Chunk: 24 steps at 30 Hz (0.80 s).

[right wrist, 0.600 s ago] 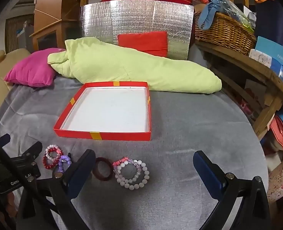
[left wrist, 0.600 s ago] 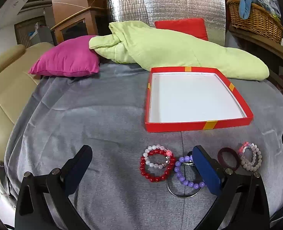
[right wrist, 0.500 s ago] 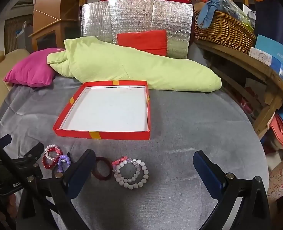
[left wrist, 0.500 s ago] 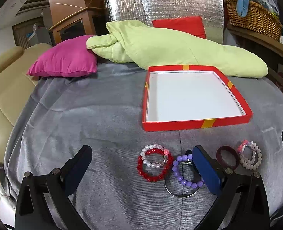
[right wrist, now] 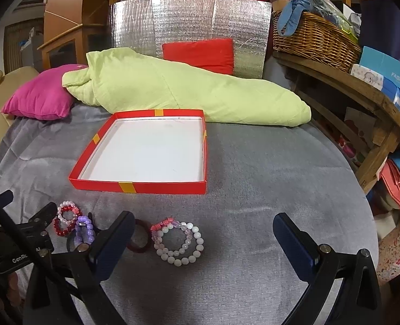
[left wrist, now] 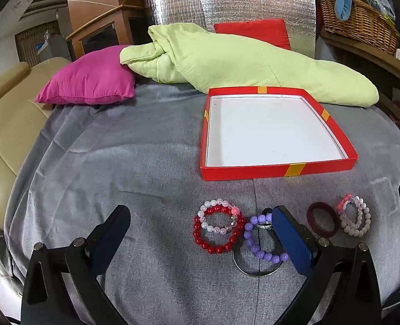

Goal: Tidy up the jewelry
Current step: 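Move the right tool to the pink-white bead bracelet while the left tool approaches the pink crystal bracelet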

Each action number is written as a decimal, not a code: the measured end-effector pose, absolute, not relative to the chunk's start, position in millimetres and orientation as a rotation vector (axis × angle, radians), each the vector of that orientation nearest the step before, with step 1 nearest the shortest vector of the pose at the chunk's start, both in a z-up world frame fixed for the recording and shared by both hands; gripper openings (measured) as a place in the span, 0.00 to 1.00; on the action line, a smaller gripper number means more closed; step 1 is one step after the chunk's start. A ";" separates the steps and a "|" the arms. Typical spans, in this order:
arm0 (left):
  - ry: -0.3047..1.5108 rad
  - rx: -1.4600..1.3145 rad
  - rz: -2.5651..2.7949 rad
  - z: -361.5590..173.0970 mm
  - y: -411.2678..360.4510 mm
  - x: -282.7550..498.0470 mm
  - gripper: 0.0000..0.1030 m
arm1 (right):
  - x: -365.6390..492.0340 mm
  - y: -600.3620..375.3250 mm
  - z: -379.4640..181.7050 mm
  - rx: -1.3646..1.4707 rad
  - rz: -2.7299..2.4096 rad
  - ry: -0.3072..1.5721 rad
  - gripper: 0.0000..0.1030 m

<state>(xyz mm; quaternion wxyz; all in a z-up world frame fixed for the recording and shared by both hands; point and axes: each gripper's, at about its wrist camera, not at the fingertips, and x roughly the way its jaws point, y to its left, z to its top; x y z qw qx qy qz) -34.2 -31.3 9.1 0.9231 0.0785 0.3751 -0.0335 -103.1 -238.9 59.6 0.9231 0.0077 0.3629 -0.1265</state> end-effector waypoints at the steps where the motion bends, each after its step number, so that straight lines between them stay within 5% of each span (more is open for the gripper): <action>1: 0.771 0.161 -0.069 9.2 -31.0 -33.8 1.00 | -103.1 -238.2 59.4 0.013 -0.261 0.745 1.00; 20: 0.892 0.095 -0.091 -1.2 16.0 -5.3 1.00 | -96.1 -295.2 47.0 0.228 -0.164 0.835 0.99; 24: 0.938 0.056 -0.079 -6.7 32.8 4.3 1.00 | -87.4 -308.0 28.5 0.341 -0.084 0.884 0.82</action>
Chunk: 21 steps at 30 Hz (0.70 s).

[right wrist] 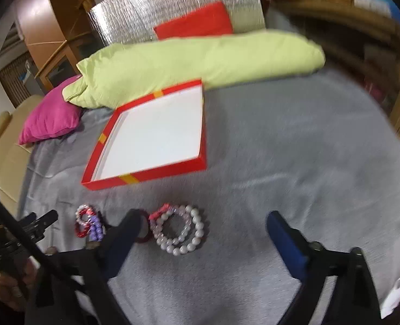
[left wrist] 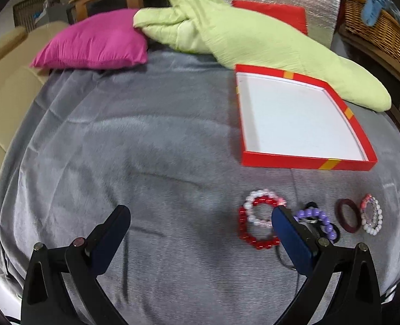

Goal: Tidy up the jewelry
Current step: 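Move the right tool to the pink-white bead bracelet while the left tool approaches the pink crystal bracelet, then close the right tool on the pink-white bracelet while the left tool grasps the pink crystal bracelet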

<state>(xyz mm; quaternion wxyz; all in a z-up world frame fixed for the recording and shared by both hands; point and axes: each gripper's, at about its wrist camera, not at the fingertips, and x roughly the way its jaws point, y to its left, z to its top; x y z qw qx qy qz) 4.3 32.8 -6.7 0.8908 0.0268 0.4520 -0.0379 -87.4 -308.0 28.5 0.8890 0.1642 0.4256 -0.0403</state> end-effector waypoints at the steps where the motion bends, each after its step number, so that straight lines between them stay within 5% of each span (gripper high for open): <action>1: 0.948 0.046 -0.075 -8.0 36.5 6.5 1.00 | -84.8 -309.6 23.8 0.367 -0.064 0.894 0.79; 5: 0.974 0.028 -0.084 -10.3 46.2 10.3 1.00 | -70.3 -313.1 3.3 0.490 0.028 0.987 0.54; 9: 0.975 0.026 -0.091 -10.0 51.7 11.8 1.00 | -65.3 -310.8 -2.5 0.510 0.035 1.042 0.53; 16: 1.035 0.048 -0.138 -25.4 43.9 20.4 0.76 | -61.1 -311.3 -2.2 0.512 0.037 1.067 0.53; 21: 1.055 0.066 -0.176 -31.4 34.2 25.0 0.76 | -48.4 -309.6 -5.4 0.477 0.089 1.081 0.49</action>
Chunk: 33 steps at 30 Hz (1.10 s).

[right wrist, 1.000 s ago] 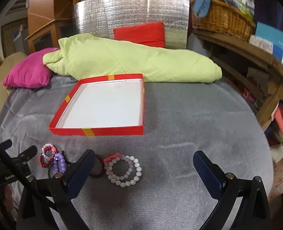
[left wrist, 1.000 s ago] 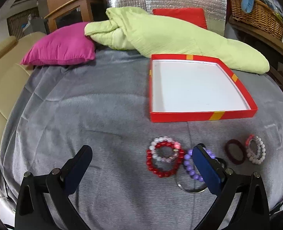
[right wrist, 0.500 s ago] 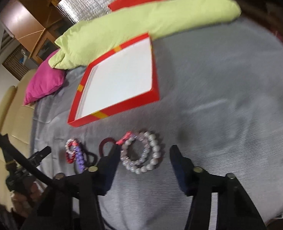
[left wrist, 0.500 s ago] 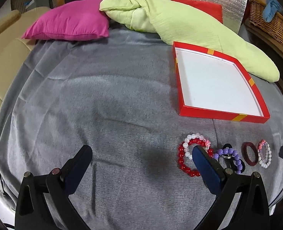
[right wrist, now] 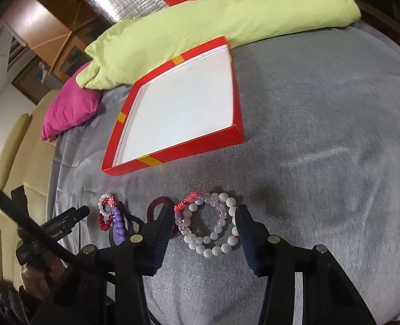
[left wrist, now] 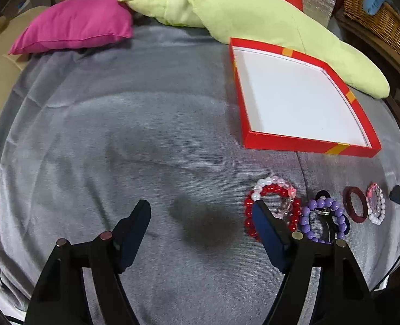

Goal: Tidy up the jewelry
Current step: 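Close the right tool on the pink-white bracelet while the left tool grasps the pink crystal bracelet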

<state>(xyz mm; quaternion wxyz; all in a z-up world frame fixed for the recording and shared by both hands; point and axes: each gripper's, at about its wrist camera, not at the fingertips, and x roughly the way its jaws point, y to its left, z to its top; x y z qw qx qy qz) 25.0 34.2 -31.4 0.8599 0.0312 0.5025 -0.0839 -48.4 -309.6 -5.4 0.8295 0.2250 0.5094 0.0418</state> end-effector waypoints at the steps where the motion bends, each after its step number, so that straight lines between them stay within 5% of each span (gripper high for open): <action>1: 1.056 0.076 -0.187 -32.3 30.9 25.7 0.76 | -45.6 -309.5 -6.8 0.469 0.099 1.086 0.49; 6: 1.058 0.095 -0.229 -36.0 20.7 28.9 0.74 | -36.6 -308.5 -10.8 0.468 0.152 1.080 0.49; 10: 1.079 0.103 -0.264 -42.1 14.9 34.4 0.49 | -31.8 -302.1 -15.2 0.450 0.161 1.097 0.47; 18: 1.084 0.086 -0.323 -46.5 7.8 38.8 0.16 | -27.4 -288.8 -25.3 0.307 0.086 1.150 0.08; 24: 1.030 0.064 -0.342 -34.0 10.3 32.5 0.07 | -37.3 -296.1 -8.4 0.354 0.120 1.055 0.08; 33: 0.905 0.025 -0.417 -3.6 18.9 15.6 0.07 | -40.1 -300.7 11.5 0.462 0.188 0.947 0.08</action>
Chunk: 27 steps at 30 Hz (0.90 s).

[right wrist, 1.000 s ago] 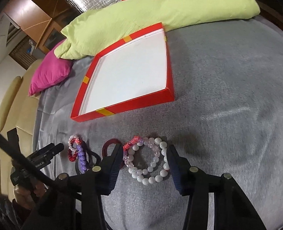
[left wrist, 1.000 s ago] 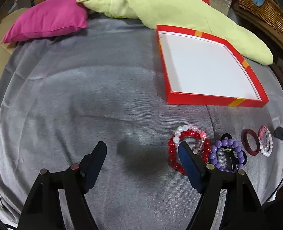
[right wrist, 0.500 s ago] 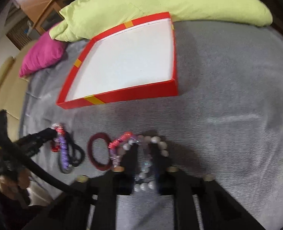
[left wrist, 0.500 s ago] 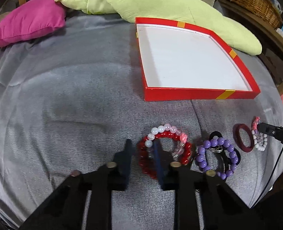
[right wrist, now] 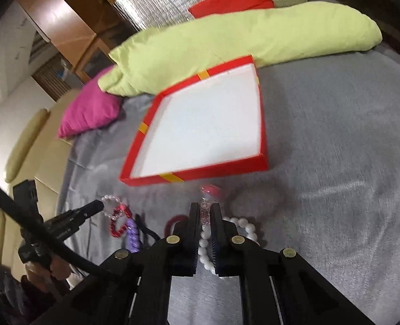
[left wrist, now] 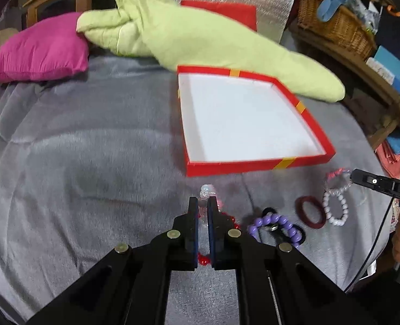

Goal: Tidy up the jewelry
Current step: 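Close the right tool on the pink-white bracelet while the left tool grasps the pink crystal bracelet, then carry both bracelets into the red box and open both tools to release them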

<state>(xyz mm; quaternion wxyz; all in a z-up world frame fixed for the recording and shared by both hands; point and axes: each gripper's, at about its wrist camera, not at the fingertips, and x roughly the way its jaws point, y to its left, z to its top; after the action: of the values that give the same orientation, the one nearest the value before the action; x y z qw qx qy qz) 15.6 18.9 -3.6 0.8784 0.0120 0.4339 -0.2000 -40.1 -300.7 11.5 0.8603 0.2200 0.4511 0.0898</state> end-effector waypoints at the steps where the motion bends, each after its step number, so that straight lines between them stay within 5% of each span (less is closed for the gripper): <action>1: 0.890 0.017 -0.424 0.0 19.8 15.1 0.07 | -38.9 -298.5 12.6 0.470 0.193 0.933 0.08; 14: 0.738 -0.038 -0.426 29.3 -11.8 39.7 0.07 | -15.7 -300.3 27.8 0.583 0.206 0.787 0.08; 27: 0.774 0.123 -0.219 3.4 -60.5 76.2 0.07 | 48.0 -279.0 -2.6 0.547 0.172 0.801 0.08</action>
<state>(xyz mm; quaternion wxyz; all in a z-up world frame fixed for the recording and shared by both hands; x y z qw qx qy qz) 76.2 -60.5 3.4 0.9183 0.0600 0.3766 -0.1065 48.0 -279.0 -2.6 0.8810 0.2626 0.3847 0.0827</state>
